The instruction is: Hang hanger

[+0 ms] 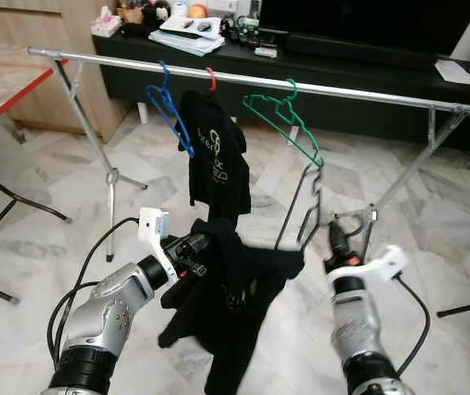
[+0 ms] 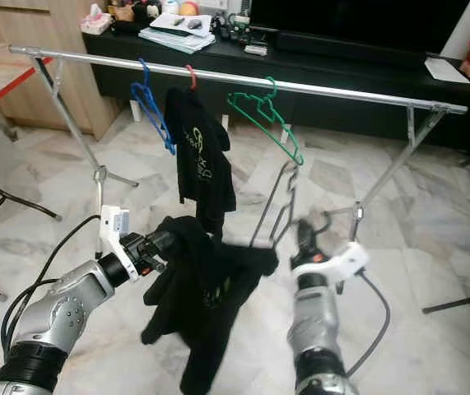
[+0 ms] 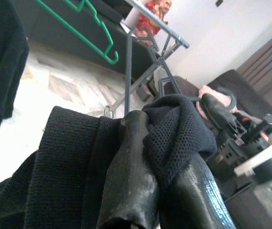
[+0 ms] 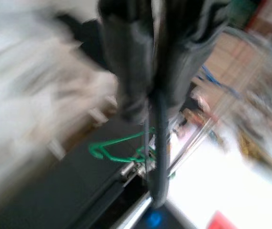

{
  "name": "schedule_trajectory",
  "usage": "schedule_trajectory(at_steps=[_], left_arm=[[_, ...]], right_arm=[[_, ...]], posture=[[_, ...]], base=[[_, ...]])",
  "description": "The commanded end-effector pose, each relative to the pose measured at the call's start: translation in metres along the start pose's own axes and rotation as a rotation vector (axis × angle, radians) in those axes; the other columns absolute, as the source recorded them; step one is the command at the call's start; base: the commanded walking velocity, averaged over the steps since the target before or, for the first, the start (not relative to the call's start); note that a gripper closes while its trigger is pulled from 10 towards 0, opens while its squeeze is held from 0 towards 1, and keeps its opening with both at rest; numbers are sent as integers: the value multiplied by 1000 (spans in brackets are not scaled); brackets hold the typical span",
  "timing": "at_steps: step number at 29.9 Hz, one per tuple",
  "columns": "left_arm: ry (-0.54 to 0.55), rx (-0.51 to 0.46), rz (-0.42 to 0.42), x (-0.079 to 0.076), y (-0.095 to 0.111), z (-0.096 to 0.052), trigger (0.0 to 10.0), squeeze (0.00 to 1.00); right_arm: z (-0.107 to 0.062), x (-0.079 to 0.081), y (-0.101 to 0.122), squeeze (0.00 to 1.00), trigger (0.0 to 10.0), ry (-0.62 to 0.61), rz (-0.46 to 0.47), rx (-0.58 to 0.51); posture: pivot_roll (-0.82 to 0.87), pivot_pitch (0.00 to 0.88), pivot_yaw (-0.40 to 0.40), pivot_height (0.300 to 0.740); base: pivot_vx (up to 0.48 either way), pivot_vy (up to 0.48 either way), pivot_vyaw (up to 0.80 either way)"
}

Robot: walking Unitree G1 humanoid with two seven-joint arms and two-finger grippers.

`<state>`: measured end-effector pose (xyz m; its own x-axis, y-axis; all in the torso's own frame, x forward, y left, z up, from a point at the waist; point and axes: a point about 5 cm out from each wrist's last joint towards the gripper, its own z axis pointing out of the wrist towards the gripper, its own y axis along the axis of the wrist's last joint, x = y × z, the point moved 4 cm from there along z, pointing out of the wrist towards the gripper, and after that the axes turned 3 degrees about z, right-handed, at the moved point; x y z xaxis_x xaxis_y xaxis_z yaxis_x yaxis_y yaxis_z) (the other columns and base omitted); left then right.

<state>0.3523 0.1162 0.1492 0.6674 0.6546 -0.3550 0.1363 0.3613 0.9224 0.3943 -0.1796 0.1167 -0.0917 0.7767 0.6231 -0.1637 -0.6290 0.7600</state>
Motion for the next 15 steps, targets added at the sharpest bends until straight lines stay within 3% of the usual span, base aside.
schedule_trajectory(at_steps=[1, 2, 4, 6, 7, 8, 9, 13, 15], left_arm=[[-21, -17, -3, -4, 6, 0, 0, 0], [-22, -19, -8, -5, 6, 0, 0, 0], [-23, -19, -8, -5, 6, 0, 0, 0], [-28, -19, -11, -6, 7, 1, 0, 0], [-28, -19, -11, -6, 7, 1, 0, 0], [-30, -20, -12, -6, 7, 1, 0, 0], [-31, -21, -13, -7, 7, 1, 0, 0], [-31, -18, -18, -8, 9, 1, 0, 0], [-32, -20, -18, -8, 10, 0, 0, 0]], right_arm=[[-3, -2, -4, 0, 10000, -22, -205, 16], [-4, -1, -1, 0, 10000, -22, -411, -3], [-5, 4, 3, 0, 10000, -1, -528, -35], [-4, 11, 13, 0, 10000, 21, -779, -100], [-4, 11, 13, 0, 10000, 21, -779, -100], [-5, 17, 18, 0, 10000, 39, -914, -153], [-6, 31, 20, 0, 10000, 85, -1205, -250], [-11, 44, 14, 0, 10000, 208, -1375, -283], [-12, 47, 17, 0, 10000, 210, -1410, -351]], posture=[[-2, 138, -62, 740], [-2, 137, -62, 740], [3, 139, -62, 740], [0, 139, -62, 740], [0, 139, -62, 740], [0, 139, -62, 740], [2, 140, -60, 740], [3, 140, -61, 740], [7, 140, -62, 740]], base=[[0, 0, 0], [0, 0, 0], [0, 0, 0], [0, 0, 0], [0, 0, 0], [0, 0, 0], [0, 0, 0], [0, 0, 0], [0, 0, 0]])
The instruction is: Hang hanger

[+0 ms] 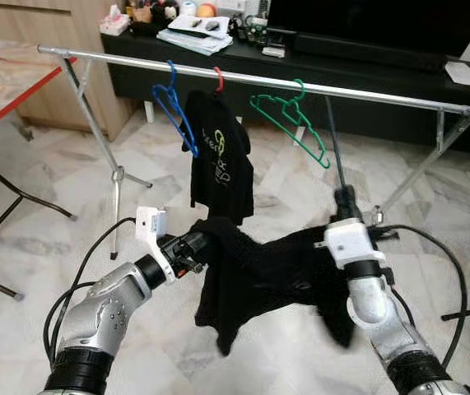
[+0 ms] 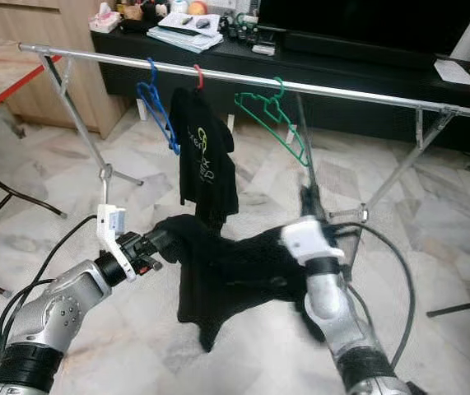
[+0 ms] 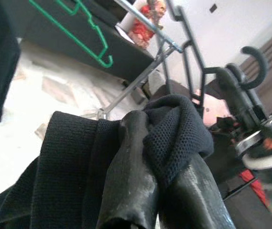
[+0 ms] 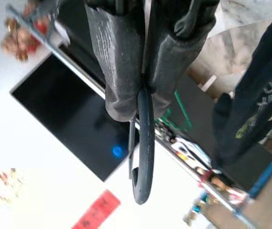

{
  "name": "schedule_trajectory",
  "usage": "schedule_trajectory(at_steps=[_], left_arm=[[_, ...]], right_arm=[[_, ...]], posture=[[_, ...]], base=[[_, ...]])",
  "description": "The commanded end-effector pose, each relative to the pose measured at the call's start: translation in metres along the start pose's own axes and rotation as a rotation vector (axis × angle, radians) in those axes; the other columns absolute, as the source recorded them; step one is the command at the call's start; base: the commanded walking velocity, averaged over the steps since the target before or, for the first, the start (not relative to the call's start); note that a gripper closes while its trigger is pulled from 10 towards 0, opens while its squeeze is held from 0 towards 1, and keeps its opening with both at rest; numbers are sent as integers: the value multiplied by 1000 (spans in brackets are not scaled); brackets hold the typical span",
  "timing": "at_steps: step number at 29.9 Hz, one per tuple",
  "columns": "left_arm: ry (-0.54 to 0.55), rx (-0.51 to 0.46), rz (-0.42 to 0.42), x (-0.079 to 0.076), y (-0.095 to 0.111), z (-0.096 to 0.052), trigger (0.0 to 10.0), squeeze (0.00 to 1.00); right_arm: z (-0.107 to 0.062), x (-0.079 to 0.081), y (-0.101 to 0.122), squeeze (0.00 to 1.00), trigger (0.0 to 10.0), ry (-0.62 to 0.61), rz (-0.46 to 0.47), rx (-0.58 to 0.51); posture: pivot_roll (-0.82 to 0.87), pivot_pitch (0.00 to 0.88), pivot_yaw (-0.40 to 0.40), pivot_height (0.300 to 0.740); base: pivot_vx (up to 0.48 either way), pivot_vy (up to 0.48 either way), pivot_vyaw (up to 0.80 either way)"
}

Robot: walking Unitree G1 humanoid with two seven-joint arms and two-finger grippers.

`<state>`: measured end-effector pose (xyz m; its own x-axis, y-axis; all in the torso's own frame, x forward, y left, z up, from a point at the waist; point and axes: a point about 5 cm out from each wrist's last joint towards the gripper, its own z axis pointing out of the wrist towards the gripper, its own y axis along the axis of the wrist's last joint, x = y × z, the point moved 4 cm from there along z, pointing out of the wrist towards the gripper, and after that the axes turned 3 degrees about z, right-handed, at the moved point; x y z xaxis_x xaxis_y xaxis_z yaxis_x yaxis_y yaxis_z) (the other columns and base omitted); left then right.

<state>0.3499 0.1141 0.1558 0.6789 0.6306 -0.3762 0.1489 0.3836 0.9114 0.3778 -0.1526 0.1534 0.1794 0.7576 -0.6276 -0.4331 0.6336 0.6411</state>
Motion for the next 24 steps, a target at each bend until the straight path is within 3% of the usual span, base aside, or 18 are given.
schedule_trajectory(at_steps=[1, 4, 6, 7, 8, 9, 10, 11, 16, 18, 19, 20, 24], left_arm=[[-11, -13, 9, -3, 6, -1, 0, 0], [-10, -17, 6, -3, 7, -1, 0, 0], [-19, -25, -10, -5, 7, 0, 0, 0], [-19, -25, -10, -5, 7, 0, 0, 0], [-30, -23, -15, -7, 7, 1, 0, 0], [-35, -22, -18, -8, 6, 2, 0, 0], [-44, -24, -25, -10, 7, 2, 0, 0], [-57, -28, -35, -12, 7, 3, 0, 0], [-73, -29, -42, -15, 8, 2, 0, 0], [-79, -31, -48, -16, 8, 1, 0, 0], [-79, -31, -48, -16, 8, 1, 0, 0], [-84, -29, -57, -17, 7, 1, 0, 0], [-102, -17, -66, -22, 4, 1, 0, 0]], right_arm=[[-1, -5, 4, 0, 10000, -40, -51, -56], [0, -11, 10, 0, 10000, -102, -107, -109], [0, -14, -3, 0, 10000, -143, 88, 12], [0, -14, -3, 0, 10000, -143, 88, 12], [-1, -7, -26, 0, 10000, -165, 430, 222], [-3, -2, -33, 0, 10000, -171, 564, 283], [-5, 9, -45, 0, 10000, -175, 807, 403], [-6, 24, -48, 0, 10000, -170, 1147, 463], [2, 33, -28, 0, 10000, -67, 1549, 321], [6, 30, -16, 0, 10000, -9, 1682, 219], [6, 30, -16, 0, 10000, -9, 1682, 219], [8, 23, -8, 0, 10000, 46, 1855, 86], [6, 7, -3, 0, 10000, 61, 2069, -114]], posture=[[8, 142, -62, 740], [3, 142, -60, 740], [1, 142, -59, 740], [1, 142, -59, 740], [1, 141, -60, 740], [1, 141, -60, 740], [0, 141, -59, 740], [3, 139, -62, 740], [8, 141, -65, 740], [7, 140, -66, 740], [7, 140, -66, 740], [7, 140, -66, 740], [12, 138, -67, 740]], base=[[0, 0, 0], [0, 0, 0], [0, 0, 0], [0, 0, 0], [0, 0, 0], [0, 0, 0], [0, 0, 0], [0, 0, 0], [0, 0, 0], [0, 0, 0], [0, 0, 0], [0, 0, 0], [0, 0, 0]])
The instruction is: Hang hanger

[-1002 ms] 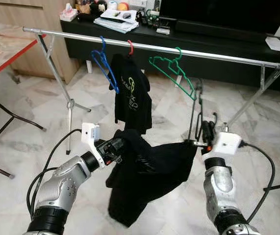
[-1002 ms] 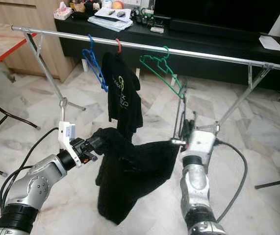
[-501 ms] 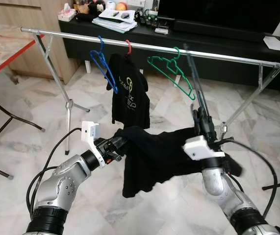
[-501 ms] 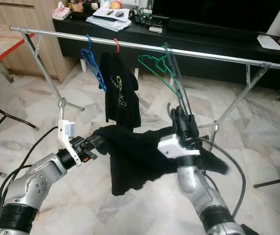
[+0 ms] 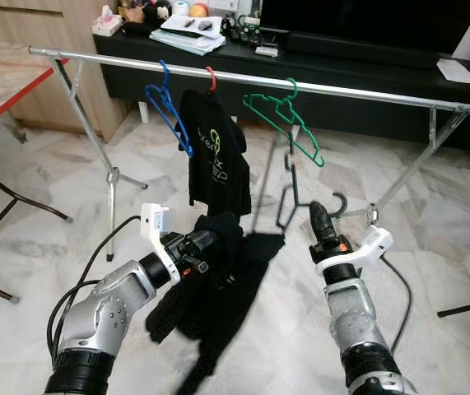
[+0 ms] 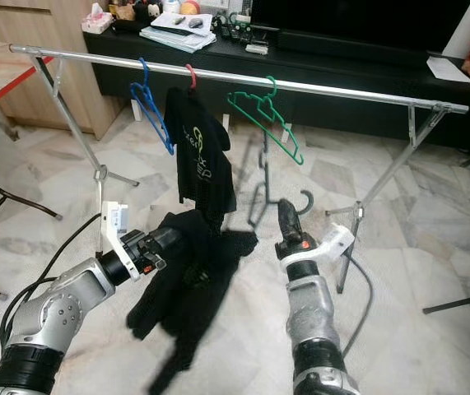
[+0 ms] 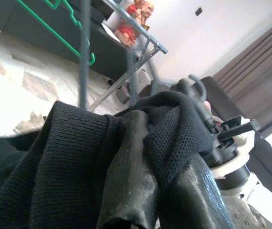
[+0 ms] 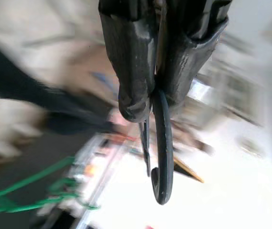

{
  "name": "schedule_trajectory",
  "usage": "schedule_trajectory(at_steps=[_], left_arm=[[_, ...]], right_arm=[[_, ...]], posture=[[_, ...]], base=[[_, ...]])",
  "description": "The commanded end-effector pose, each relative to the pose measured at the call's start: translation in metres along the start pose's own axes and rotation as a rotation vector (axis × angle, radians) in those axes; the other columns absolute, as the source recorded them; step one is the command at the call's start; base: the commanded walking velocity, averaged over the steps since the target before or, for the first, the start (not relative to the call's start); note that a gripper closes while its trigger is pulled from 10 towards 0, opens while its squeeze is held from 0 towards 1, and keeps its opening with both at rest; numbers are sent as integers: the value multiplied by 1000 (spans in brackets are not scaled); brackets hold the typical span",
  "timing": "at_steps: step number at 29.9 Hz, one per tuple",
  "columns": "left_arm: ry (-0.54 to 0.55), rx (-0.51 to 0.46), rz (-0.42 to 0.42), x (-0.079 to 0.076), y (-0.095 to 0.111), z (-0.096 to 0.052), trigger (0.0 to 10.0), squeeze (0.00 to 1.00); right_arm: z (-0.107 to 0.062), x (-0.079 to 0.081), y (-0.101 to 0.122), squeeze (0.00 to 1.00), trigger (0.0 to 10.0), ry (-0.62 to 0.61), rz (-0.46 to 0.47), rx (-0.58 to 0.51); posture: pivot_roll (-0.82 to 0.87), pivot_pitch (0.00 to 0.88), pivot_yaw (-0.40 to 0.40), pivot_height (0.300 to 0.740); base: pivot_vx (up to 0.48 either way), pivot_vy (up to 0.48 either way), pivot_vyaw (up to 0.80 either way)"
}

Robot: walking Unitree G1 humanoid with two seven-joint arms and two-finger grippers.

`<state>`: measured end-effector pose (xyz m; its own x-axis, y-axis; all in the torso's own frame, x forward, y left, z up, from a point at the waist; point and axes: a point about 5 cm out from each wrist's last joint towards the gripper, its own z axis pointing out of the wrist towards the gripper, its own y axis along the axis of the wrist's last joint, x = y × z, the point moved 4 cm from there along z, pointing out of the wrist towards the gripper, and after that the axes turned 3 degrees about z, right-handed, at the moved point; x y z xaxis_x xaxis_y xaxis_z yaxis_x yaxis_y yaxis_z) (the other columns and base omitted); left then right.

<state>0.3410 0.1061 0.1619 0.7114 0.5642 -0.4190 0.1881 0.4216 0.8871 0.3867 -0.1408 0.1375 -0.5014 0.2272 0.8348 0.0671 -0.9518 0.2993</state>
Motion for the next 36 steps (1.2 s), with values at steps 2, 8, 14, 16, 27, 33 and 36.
schedule_trajectory(at_steps=[2, 8, 14, 16, 27, 33, 36], left_arm=[[-56, -9, -14, -11, 1, 3, 0, 0], [-76, -11, -26, -16, 2, 4, 0, 0], [-89, 0, -32, -18, 0, 3, 0, 0], [-89, -1, -33, -18, 0, 3, 0, 0], [-110, -5, -56, -22, 0, 3, 0, 0], [-119, 15, -52, -25, -5, 6, 0, 0], [-128, -10, -54, -27, 3, 3, 0, 0]], right_arm=[[0, 15, 23, 0, 10000, 139, 151, -136], [-10, 18, 46, 0, 10000, 249, 324, -272], [-9, 35, 73, 0, 10000, 415, 406, -390], [-9, 35, 82, 0, 10000, 422, 426, -432], [-29, 27, 115, 0, 10000, 450, 495, -594], [-6, 30, 38, 0, 10000, 344, 249, -141], [-19, 32, 96, 0, 10000, 440, 403, -469]], posture=[[14, 139, -66, 740], [16, 138, -63, 740], [25, 140, -59, 740], [25, 140, -59, 740], [16, 143, -59, 740], [37, 146, -58, 740], [30, 147, -58, 740]], base=[[0, 0, 0], [0, 0, 0], [0, 0, 0], [0, 0, 0], [0, 0, 0], [0, 0, 0], [0, 0, 0]])
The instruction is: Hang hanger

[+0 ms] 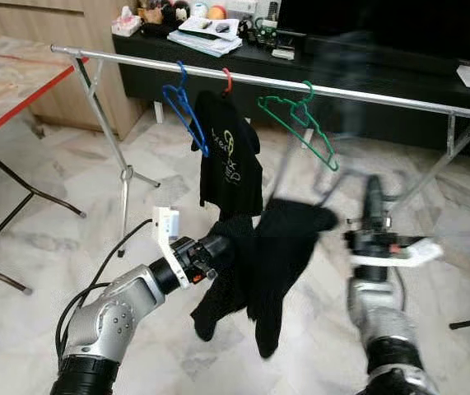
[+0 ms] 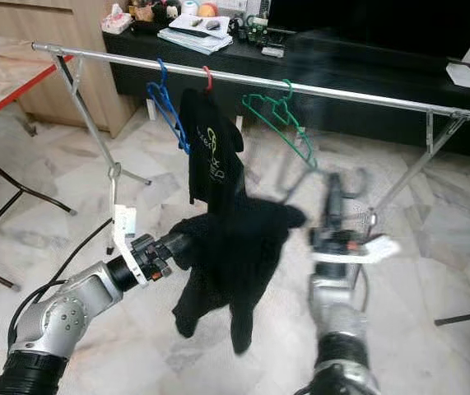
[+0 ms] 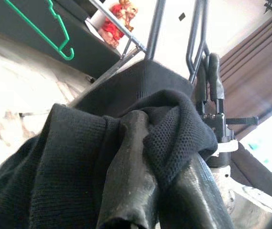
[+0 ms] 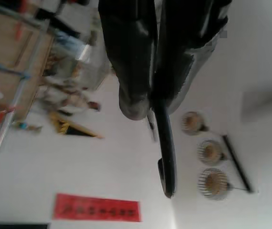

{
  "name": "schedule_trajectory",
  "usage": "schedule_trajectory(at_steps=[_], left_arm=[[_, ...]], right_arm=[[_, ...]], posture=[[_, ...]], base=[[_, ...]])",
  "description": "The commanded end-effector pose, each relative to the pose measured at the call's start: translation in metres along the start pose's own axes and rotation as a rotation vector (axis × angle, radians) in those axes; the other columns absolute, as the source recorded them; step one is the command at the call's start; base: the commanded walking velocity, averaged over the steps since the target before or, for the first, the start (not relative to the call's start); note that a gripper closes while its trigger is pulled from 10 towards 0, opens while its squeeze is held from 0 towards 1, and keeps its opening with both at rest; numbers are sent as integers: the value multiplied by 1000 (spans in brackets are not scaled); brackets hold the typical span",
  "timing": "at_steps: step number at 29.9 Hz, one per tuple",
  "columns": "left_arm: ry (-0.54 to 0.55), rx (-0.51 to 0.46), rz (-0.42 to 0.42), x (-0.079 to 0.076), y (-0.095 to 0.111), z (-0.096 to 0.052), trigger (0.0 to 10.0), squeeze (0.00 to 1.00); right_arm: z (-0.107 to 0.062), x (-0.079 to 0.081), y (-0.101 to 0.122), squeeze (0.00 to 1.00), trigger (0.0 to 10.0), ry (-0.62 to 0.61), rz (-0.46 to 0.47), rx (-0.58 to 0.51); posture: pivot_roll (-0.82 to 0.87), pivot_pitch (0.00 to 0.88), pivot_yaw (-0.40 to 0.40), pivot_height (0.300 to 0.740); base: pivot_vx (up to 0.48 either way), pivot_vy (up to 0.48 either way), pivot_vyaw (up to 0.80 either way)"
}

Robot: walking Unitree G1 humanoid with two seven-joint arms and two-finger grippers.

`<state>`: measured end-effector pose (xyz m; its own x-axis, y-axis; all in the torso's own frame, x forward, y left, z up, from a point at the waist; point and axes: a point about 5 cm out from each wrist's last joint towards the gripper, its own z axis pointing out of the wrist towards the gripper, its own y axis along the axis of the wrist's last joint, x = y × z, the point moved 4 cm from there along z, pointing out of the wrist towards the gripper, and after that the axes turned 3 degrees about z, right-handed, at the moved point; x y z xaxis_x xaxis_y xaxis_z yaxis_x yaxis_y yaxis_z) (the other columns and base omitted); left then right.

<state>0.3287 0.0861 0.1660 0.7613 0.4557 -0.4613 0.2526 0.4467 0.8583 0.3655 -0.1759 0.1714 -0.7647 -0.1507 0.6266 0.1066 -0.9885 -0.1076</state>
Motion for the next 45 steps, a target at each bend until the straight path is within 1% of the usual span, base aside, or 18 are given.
schedule_trajectory(at_steps=[1, 2, 3, 5, 6, 7, 10, 11, 13, 15, 17, 22, 26, 33, 34, 35, 40, 45], left_arm=[[-26, -24, 20, -6, 10, -3, 0, 0], [-24, -35, 13, -5, 11, -5, 0, 0], [-16, -33, 10, -3, 11, -6, 0, 0], [-12, -17, 16, -2, 8, -6, 0, 0], [-14, -16, 17, -3, 7, -6, 0, 0], [-14, -16, 17, -3, 7, -6, 0, 0], [-17, -28, 13, -4, 9, -6, 0, 0], [-20, -35, 7, -5, 10, -5, 0, 0], [-22, -33, 7, -6, 9, -5, 0, 0], [-26, -17, 15, -5, 8, -4, 0, 0], [-27, -16, 15, -5, 8, -4, 0, 0], [-28, -24, 15, -6, 9, -5, 0, 0], [-22, -12, 19, -5, 7, -6, 0, 0], [35, 41, 50, 4, -5, -11, 0, 0], [87, 97, 92, 13, -15, -15, 1412, 0], [139, 128, 122, 21, -22, -19, 10000, 0], [339, 206, 167, 54, -47, -45, 10000, 0], [561, 213, 184, 82, -58, -75, 10000, 0]], right_arm=[[8, 20, 50, 0, 10000, 94, 29, -224], [10, 11, 41, 0, 10000, 13, -32, -117], [3, -11, -1, 0, 10000, -142, -258, 261], [-5, -16, -24, 0, 10000, -134, -292, 408], [5, -2, 4, 0, 10000, -64, -191, 166], [5, -2, 4, 0, 10000, -64, -191, 166], [3, 14, 65, 0, 10000, 11, -63, -265], [-4, 7, 67, 0, 10000, -53, -104, -255], [-5, -2, 52, 0, 10000, -118, -156, -132], [-26, -39, -18, 0, 10000, -327, -490, 458], [-34, -44, -31, 0, 10000, -335, -542, 556], [-10, -14, 64, 0, 10000, -256, -240, -248], [-10, -25, 41, 0, 10000, -339, -430, -14], [-12, -32, 47, 0, 10000, -473, -647, 27], [-18, -38, 47, 0, 10000, -539, -709, 69], [-25, -43, 47, 0, 10000, -592, -773, 117], [-81, -64, 59, 0, 10000, -914, -988, 258], [-119, -66, 62, 0, 10000, -1028, -1150, 386]], posture=[[30, 147, -58, 740], [22, 145, -56, 740], [26, 149, -57, 740], [27, 148, -59, 740], [27, 148, -59, 740], [27, 148, -59, 740], [27, 148, -56, 740], [23, 146, -55, 740], [29, 147, -54, 740], [25, 148, -55, 740], [25, 148, -56, 740], [29, 146, -55, 740], [30, 147, -58, 740], [23, 142, -57, 740], [19, 141, -57, 740], [16, 139, -58, 740], [5, 131, -59, 740], [-6, 126, -55, 740]], base=[[0, 0, 0], [0, 0, 0], [0, 0, 0], [0, 0, 0], [0, 0, 0], [0, 0, 0], [0, 0, 0], [0, 0, 0], [0, 0, 0], [0, 0, 0], [0, 0, 0], [0, 0, 0], [0, 0, 0], [0, 0, 0], [0, 0, 0], [0, 0, 0], [0, 0, 0], [0, 0, 0]])
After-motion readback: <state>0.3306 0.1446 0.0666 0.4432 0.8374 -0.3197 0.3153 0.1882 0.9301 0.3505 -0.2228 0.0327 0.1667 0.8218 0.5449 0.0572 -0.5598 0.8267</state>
